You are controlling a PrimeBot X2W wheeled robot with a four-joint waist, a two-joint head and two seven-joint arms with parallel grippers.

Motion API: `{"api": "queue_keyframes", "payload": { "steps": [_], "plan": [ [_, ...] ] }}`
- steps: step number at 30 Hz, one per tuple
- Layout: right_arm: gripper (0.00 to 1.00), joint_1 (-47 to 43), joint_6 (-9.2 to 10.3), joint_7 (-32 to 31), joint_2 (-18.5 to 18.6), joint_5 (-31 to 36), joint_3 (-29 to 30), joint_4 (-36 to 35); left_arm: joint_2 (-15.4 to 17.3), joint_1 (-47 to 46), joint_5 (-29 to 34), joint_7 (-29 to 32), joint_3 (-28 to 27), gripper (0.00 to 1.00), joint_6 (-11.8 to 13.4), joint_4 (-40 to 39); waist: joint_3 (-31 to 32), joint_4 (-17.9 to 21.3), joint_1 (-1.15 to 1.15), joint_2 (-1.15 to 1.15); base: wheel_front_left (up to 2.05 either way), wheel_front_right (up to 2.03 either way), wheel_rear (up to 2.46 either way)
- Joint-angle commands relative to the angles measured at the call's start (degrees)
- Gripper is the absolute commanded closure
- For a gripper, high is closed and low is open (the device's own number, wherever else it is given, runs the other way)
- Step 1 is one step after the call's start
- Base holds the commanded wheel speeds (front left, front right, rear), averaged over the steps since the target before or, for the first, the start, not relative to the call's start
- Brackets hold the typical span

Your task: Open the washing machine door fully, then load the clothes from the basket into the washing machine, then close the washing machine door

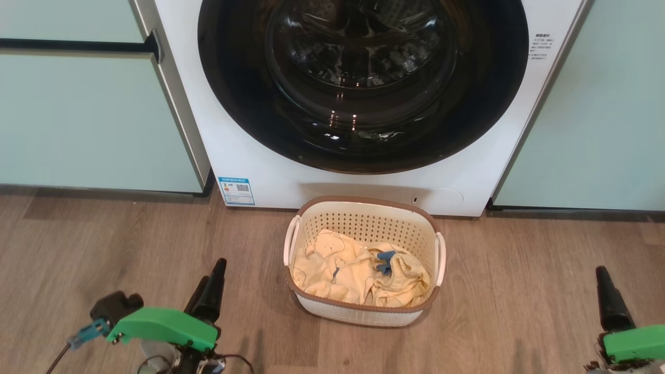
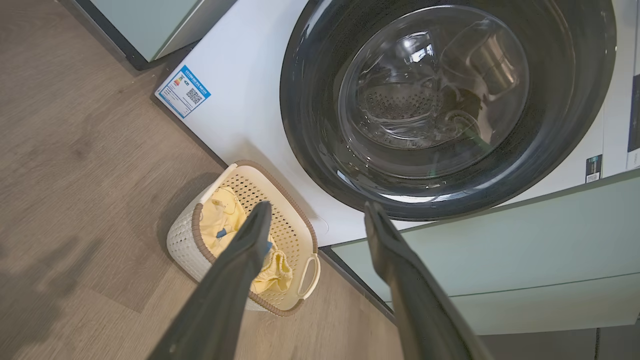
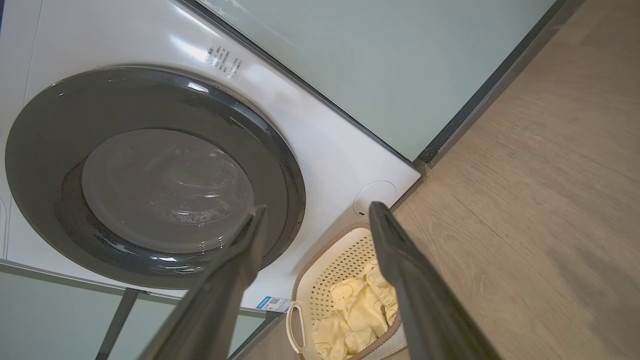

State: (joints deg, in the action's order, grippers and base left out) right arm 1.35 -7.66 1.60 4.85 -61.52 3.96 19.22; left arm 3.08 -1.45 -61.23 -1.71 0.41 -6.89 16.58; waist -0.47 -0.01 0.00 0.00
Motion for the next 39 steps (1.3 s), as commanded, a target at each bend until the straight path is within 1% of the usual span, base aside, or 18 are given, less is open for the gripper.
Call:
{"api": "queue_keyframes", "payload": {
  "steps": [1, 8, 13, 26, 39],
  "plan": [
    [0.0, 3.37, 0.07, 0.93, 1.29, 2.74, -0.19, -1.86, 0.82, -3.18, 2.14, -0.86, -0.43, 0.0, -0.24, -2.33, 0.01, 0.0, 0.0, 0.0, 0.0, 0.0, 0.0],
    [0.0, 3.65, 0.08, 2.13, 1.11, 13.62, -0.04, -2.37, 0.71, -3.53, 8.0, -2.05, -0.11, 0.0, -0.27, -2.77, -0.09, 0.0, 0.0, 0.0, 0.0, 0.0, 0.0],
    [0.0, 3.73, 0.09, 2.97, 0.79, 19.2, 0.01, -2.77, 0.71, -3.77, 11.86, -2.89, 0.11, 0.0, -0.29, -2.99, -0.12, -0.03, 0.0, 0.0, 0.0, 0.0, 0.0],
    [0.0, 3.93, 0.11, 5.34, 0.37, 30.05, -0.79, -3.61, 0.84, -4.62, 21.85, -5.25, 1.16, 0.0, -0.36, -2.9, -0.1, 0.0, 0.0, 0.0, 0.0, 0.0, 0.0],
    [0.0, 4.25, 0.13, 7.54, 0.61, 39.2, -1.39, -3.84, 0.88, -5.54, 29.87, -7.45, 1.83, 0.0, -0.43, -1.84, 0.07, -0.24, 0.0, 0.0, 0.0, 0.0, 0.0]
  ]
}}
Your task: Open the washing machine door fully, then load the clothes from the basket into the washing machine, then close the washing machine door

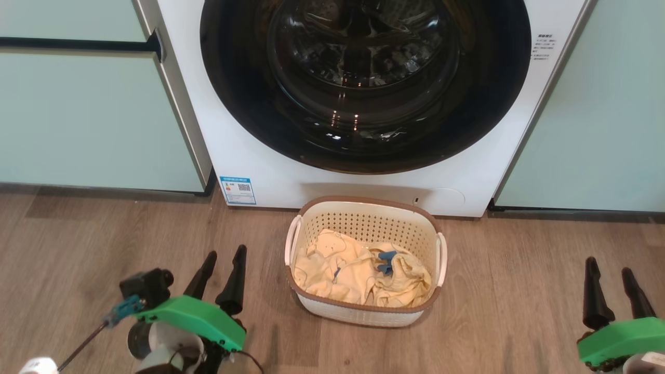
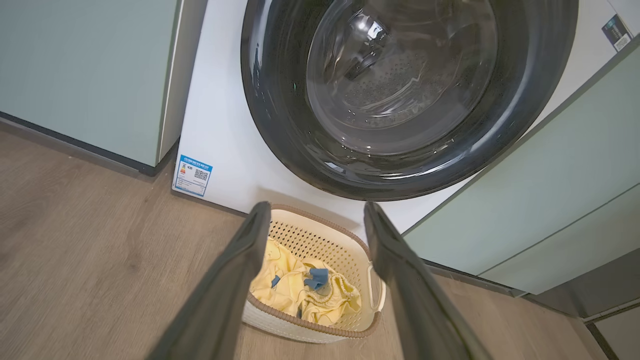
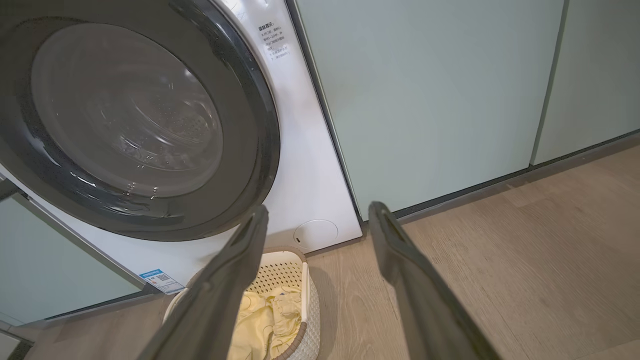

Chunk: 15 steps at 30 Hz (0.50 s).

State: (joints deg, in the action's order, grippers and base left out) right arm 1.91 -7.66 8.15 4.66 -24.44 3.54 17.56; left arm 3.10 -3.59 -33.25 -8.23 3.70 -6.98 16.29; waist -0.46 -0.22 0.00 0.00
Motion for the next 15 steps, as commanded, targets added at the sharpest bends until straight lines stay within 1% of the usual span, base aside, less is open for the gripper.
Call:
{"api": "queue_keyframes", "payload": {
  "steps": [1, 15],
  "plan": [
    [0.0, 3.69, 0.13, 0.99, 0.79, 2.12, -0.97, -2.18, 0.86, -3.4, 1.89, -0.92, -1.46, 0.0, -0.34, -1.55, 0.06, -0.02, 0.0, 0.0, 0.0, 0.0, 0.0],
    [0.0, 3.85, 0.15, 3.36, 0.61, 10.73, -0.34, -2.43, 0.55, -4.39, 11.32, -3.28, -1.62, 0.0, -0.4, 0.15, 0.38, -0.27, 0.0, 0.0, 0.0, 0.0, 0.0]
  ]
}}
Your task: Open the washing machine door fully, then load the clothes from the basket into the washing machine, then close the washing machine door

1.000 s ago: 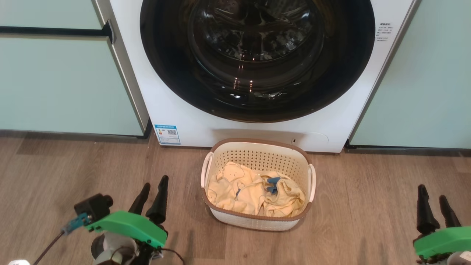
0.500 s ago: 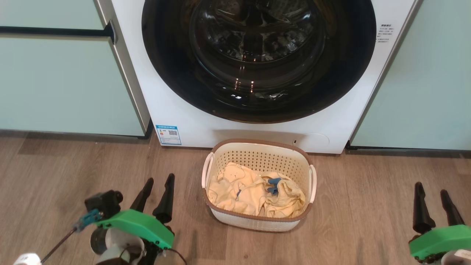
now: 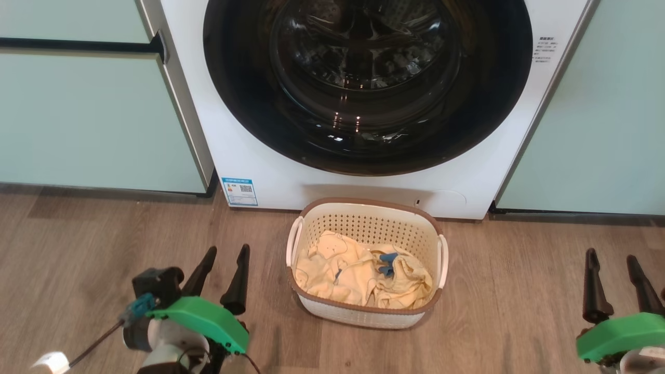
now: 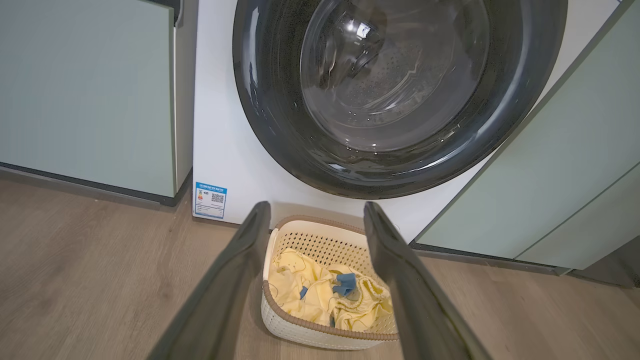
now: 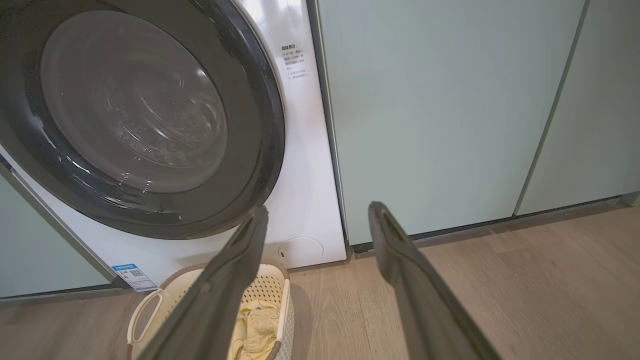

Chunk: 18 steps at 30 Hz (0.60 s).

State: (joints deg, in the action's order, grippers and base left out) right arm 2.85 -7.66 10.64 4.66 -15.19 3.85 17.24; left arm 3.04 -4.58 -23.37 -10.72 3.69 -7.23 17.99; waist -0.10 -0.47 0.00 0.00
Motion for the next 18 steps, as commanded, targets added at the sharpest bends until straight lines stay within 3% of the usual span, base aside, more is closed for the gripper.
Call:
{"api": "queue_keyframes", "payload": {
  "steps": [1, 18],
  "plan": [
    [0.0, 2.9, 0.15, 1.04, 0.55, 2.04, -0.54, -2.11, 0.59, -3.43, 1.96, -0.97, -1.68, 0.0, -0.15, -1.45, 0.05, -0.05, 0.0, 0.0, 0.0, 0.0, 0.0],
    [0.0, 2.22, 0.17, 3.91, -0.14, 13.16, 0.77, -2.79, 0.44, -4.68, 12.5, -3.84, -1.42, 0.0, -0.24, -0.58, 0.08, -0.29, 0.0, 0.0, 0.0, 0.0, 0.0]
  ]
}}
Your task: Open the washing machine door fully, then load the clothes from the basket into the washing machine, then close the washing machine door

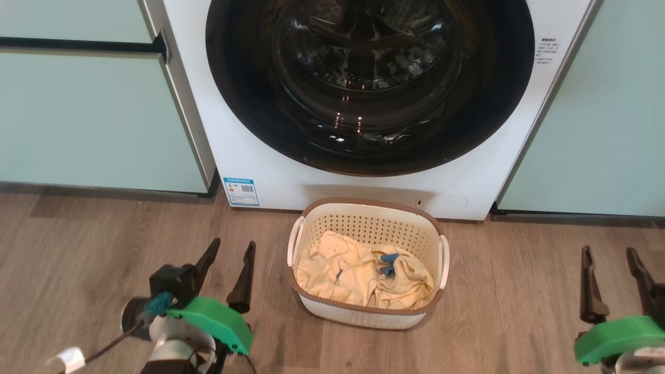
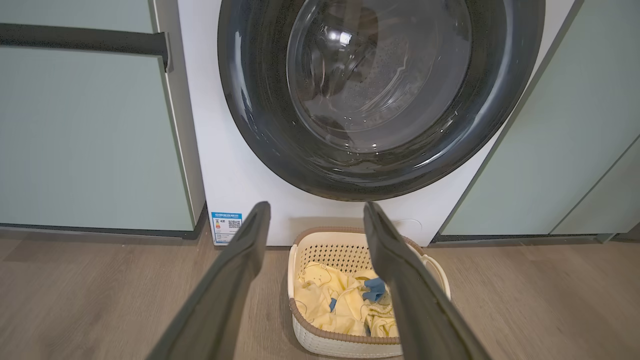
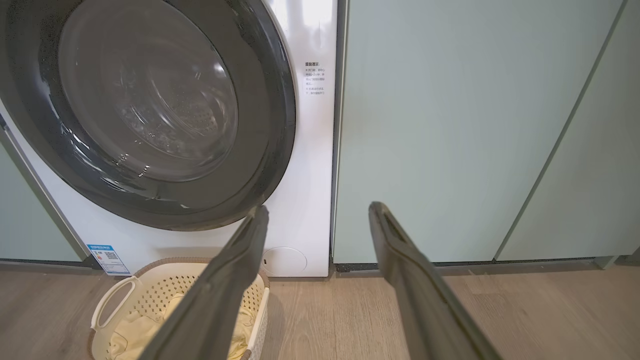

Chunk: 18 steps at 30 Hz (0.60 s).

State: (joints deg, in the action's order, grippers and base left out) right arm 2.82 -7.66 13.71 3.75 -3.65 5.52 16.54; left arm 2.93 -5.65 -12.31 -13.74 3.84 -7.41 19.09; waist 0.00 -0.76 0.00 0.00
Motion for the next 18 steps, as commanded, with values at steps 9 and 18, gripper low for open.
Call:
{"api": "queue_keyframes", "payload": {
  "steps": [9, 18],
  "plan": [
    [0.0, 2.06, 0.17, 1.29, 0.39, 3.55, -0.24, -2.27, 0.41, -3.91, 2.78, -1.26, -1.85, 0.0, -0.07, -1.4, -0.1, 0.17, 0.0, 0.0, 0.0, 0.0, 0.0],
    [0.0, 2.09, 0.17, 1.29, 0.14, 3.45, 0.21, -2.41, 0.28, -4.09, 2.57, -1.26, -2.11, 0.0, -0.07, -0.8, -0.16, 0.21, 0.0, 0.0, 0.0, 0.0, 0.0]
  ]
}}
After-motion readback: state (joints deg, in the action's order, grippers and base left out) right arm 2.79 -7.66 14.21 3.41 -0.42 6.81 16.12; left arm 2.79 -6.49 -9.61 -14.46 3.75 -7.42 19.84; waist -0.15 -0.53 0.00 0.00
